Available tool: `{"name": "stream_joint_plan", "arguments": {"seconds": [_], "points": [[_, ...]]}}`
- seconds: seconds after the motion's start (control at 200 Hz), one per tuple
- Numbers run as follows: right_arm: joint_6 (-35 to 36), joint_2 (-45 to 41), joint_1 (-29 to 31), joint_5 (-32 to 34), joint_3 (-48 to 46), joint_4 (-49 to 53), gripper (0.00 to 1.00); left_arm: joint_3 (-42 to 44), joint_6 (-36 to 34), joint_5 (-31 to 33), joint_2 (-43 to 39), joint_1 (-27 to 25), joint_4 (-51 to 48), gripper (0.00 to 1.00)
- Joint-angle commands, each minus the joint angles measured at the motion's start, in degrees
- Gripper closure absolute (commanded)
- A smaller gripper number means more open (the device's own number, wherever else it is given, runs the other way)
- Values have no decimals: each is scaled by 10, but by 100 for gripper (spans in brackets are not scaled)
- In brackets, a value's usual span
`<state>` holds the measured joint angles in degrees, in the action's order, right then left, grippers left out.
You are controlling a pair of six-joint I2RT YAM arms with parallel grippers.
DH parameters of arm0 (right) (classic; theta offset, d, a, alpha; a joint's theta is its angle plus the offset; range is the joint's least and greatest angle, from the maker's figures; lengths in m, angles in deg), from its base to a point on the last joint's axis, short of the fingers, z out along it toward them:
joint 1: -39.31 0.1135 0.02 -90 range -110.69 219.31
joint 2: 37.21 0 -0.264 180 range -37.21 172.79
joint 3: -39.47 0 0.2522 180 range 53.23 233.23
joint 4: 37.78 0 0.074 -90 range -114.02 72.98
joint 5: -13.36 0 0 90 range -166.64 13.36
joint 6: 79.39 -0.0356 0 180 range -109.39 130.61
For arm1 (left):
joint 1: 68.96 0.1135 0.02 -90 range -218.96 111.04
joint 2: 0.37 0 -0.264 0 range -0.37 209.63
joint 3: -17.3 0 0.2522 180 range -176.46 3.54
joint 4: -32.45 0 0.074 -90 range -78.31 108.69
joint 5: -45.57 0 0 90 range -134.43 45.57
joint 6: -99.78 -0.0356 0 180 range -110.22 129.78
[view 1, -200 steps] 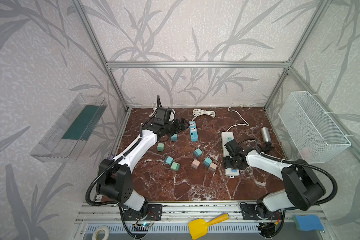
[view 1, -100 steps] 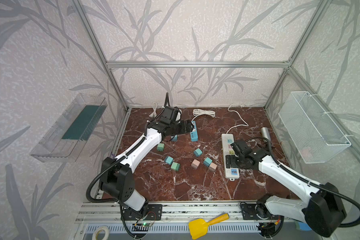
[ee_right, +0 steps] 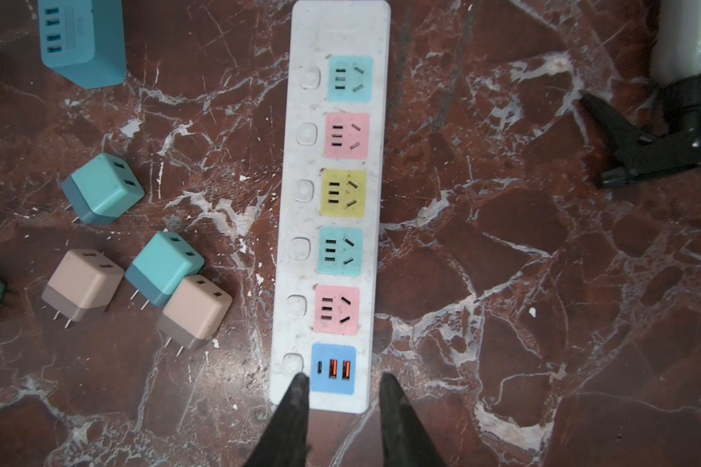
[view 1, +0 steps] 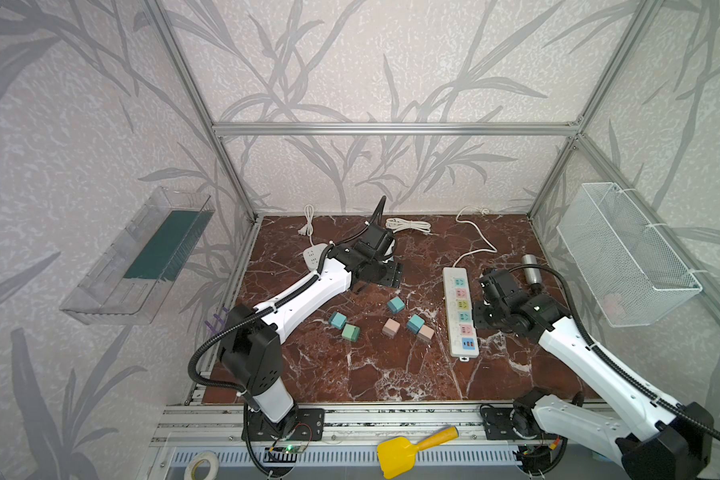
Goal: Insert the plug
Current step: 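Lower the left gripper onto the pink plug adapter and grasp it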
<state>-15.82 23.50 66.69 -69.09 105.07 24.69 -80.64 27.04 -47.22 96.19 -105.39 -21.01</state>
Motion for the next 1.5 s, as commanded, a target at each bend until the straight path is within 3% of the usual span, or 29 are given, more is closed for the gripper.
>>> {"name": "stream_joint_plan", "arguments": {"seconds": [0.0,0.07,0.2,0.31,0.395,0.495,0.535,0.785,0.905,1.155,1.495], "points": [[15,-8,-12,-58,17,-1,71,-30,-47,29,37,-3,-55,18],[21,-2,-17,-66,20,-10,70,-53,-63,27,60,-3,-90,18],[29,16,-17,-61,15,-44,57,-57,-73,38,80,-8,-113,18],[29,43,-18,-69,33,-43,56,-49,-69,29,91,-12,-110,20],[27,52,-19,-74,48,-39,56,-47,-43,9,103,-12,-111,29],[-11,53,-14,-184,57,-38,55,-46,-16,-11,119,-15,-115,40],[-10,50,-9,-209,57,-31,48,-50,-10,-20,126,-17,-119,42],[5,-27,-9,-144,-8,-34,37,-49,-25,9,154,-55,-155,46],[18,-6,-11,-155,6,-44,34,-19,-6,13,141,-70,-149,45],[84,62,-22,-160,64,-37,29,36,33,-18,126,-103,-127,34],[96,43,-60,-180,56,-45,26,43,61,-20,160,-126,-92,32]]}}
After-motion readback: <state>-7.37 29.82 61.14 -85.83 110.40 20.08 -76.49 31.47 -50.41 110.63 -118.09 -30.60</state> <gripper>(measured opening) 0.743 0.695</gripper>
